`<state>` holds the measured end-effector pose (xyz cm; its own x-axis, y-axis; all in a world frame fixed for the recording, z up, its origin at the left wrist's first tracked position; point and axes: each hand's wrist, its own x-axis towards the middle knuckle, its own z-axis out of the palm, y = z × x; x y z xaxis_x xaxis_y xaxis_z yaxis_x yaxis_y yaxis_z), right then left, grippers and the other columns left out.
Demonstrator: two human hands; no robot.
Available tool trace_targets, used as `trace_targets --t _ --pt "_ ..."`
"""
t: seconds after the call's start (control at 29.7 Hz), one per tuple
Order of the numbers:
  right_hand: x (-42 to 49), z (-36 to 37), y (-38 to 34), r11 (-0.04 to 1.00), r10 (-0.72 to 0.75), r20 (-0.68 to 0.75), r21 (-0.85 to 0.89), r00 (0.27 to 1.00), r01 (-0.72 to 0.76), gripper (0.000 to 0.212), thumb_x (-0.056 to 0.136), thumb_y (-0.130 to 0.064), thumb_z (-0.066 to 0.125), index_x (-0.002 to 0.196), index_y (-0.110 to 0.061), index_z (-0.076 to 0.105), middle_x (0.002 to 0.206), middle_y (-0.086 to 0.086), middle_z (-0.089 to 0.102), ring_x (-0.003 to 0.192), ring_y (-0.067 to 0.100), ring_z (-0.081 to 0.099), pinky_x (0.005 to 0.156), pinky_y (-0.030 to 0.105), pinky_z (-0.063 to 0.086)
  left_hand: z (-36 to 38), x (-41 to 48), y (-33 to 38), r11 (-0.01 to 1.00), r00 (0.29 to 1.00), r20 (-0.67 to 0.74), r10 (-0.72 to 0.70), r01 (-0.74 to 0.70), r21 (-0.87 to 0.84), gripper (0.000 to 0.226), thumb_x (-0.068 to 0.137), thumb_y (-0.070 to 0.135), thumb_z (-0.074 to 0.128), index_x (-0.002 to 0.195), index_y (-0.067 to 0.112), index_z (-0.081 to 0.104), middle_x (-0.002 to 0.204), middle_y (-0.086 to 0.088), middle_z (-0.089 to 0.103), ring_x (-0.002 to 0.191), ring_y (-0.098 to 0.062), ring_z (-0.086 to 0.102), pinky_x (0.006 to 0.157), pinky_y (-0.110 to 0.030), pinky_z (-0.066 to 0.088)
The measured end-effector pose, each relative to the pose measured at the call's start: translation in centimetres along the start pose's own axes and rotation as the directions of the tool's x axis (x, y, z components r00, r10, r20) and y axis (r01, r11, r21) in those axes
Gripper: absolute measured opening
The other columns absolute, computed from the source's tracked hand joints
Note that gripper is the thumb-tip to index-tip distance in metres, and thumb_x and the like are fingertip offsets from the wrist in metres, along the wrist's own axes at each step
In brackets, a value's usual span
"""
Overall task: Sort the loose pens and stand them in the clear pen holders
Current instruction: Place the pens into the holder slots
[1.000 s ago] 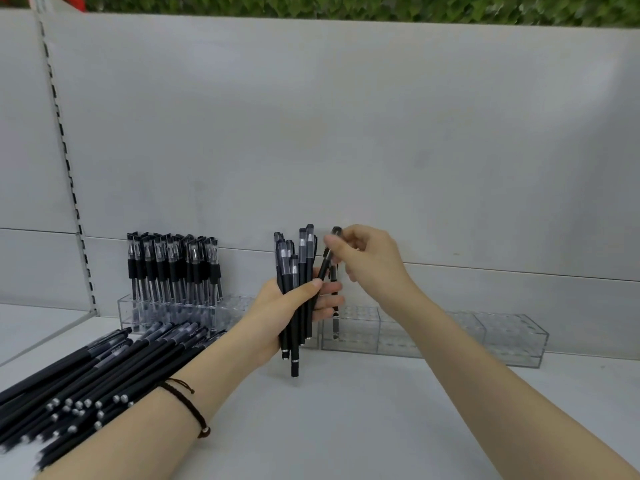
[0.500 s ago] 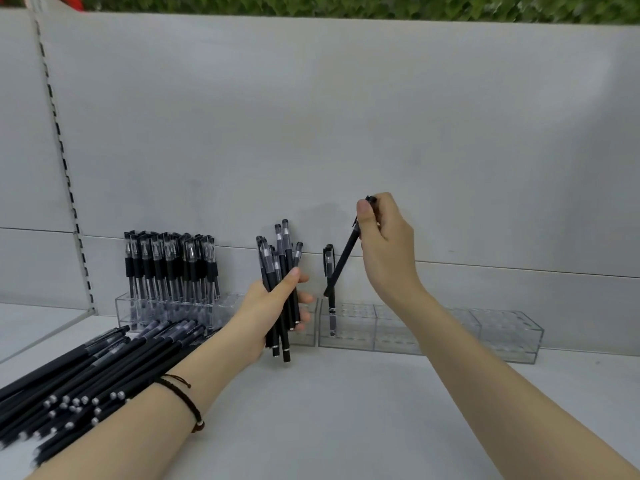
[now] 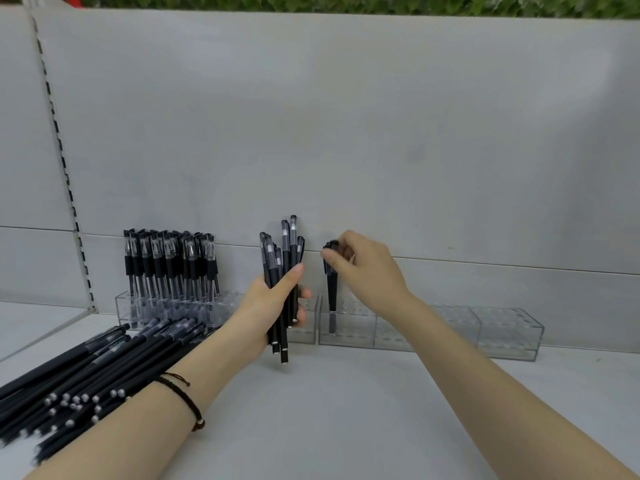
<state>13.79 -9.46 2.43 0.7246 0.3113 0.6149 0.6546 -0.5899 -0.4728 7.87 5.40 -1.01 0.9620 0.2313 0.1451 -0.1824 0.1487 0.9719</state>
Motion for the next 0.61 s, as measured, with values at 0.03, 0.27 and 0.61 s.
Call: trace_targets --t 0.03,0.27,0.61 --pt "-0.1 0.1 0.2 1.0 0.026 0.031 0.008 0.999 -0.026 0.025 0.09 -0.043 0.06 0.081 -0.02 0.055 0.075 -0.007 0.058 0.077 0.018 0.057 0.073 0.04 0.05 0.1 0.0 0.0 1.0 1.0 -0.006 -0.009 0.009 -0.018 0.029 0.094 0.034 0.059 0.11 0.01 0.057 0.067 0.0 0.065 0.044 -0.017 0.053 0.047 -0.026 0.048" --pt "0.0 -0.1 0.5 0.991 0.122 -0.04 0.065 0.992 -0.119 0.039 0.078 -0.061 0.066 0.076 -0.022 0.061 0.071 -0.01 0.06 0.071 0.009 0.057 0.067 0.035 0.048 0.1 -0.1 0.2 0.997 1.0 0.002 -0.026 0.026 -0.078 0.024 0.097 0.024 0.057 0.111 0.007 0.065 0.076 -0.001 0.065 0.05 -0.013 0.059 0.045 -0.025 0.048" --pt "0.1 -0.4 -1.4 0.92 0.108 -0.085 0.386 0.99 -0.067 0.011 0.082 -0.027 0.074 0.077 -0.018 0.07 0.066 -0.007 0.058 0.057 0.002 0.047 0.059 0.017 0.04 0.6 -0.7 0.3 1.0 0.991 0.135 0.017 -0.015 -0.02 0.02 0.098 0.017 0.052 0.113 0.007 0.061 0.094 -0.005 0.076 0.06 -0.013 0.067 0.052 -0.027 0.053"
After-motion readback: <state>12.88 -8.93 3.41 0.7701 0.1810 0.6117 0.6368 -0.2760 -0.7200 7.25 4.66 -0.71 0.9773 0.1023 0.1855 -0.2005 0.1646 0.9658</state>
